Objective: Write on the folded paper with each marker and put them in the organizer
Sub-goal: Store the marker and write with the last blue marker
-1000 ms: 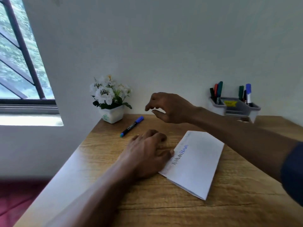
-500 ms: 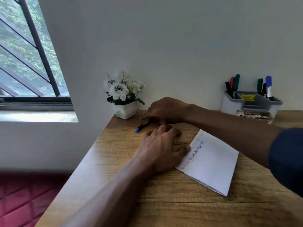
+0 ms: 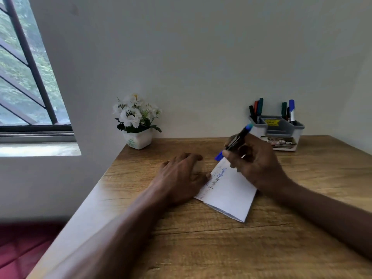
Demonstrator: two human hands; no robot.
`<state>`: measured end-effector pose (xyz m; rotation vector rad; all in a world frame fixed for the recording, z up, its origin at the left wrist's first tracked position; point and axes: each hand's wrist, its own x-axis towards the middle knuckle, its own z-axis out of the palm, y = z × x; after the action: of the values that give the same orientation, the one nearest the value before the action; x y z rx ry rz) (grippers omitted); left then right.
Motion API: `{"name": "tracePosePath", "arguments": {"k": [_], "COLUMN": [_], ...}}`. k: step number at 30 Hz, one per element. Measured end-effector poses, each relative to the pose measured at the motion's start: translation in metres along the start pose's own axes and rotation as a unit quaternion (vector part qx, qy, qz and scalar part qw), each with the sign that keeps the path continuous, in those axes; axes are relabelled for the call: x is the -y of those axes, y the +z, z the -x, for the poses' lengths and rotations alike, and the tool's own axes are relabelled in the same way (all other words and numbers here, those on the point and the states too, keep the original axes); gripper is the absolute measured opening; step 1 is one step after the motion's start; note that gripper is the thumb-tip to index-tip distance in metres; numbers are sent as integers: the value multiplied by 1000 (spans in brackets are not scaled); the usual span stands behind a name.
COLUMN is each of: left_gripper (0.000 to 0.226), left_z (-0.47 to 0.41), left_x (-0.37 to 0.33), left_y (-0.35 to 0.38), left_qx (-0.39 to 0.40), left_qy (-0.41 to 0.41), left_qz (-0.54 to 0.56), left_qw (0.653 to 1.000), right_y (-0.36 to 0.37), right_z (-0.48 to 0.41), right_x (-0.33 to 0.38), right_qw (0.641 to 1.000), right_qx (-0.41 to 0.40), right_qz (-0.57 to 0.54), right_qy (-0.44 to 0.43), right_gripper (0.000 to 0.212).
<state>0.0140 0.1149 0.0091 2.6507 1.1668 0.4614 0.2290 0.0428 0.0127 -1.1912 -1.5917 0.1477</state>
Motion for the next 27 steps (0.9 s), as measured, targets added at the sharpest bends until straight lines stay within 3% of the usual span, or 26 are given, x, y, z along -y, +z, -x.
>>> {"name": "tracePosePath", "arguments": {"k": [2,5,8,12,18,27], "left_gripper": [66,62,43,23,13,16], "left_z": [5,12,15,19,15,16], "left_x": [-4,-13,-21,-26,-23,-17], "left_y": [-2,-8,-8,-1,3,-1], "left_qx": [-64,-163,-213,-189,-167,-63], "left_qy": [31,99,174,185,137,118], "left_qz": [3,8,27,146,246,337], "left_qw": [997,982,961,953,945,932], "right_y": [3,6,6,5,7,4], "right_z": [11,17,21,20,17,11], "right_x": [7,19,22,25,26,17], "right_qw": [1000,993,992,990,961,907], "right_qx": [12,33,53,45,21,89], "right_qz": [-21,16,-30,-133,-243,-331], "right_qy": [-19,-116,-109,-14,128,246], "right_gripper": [15,15,17,8,10,23]}}
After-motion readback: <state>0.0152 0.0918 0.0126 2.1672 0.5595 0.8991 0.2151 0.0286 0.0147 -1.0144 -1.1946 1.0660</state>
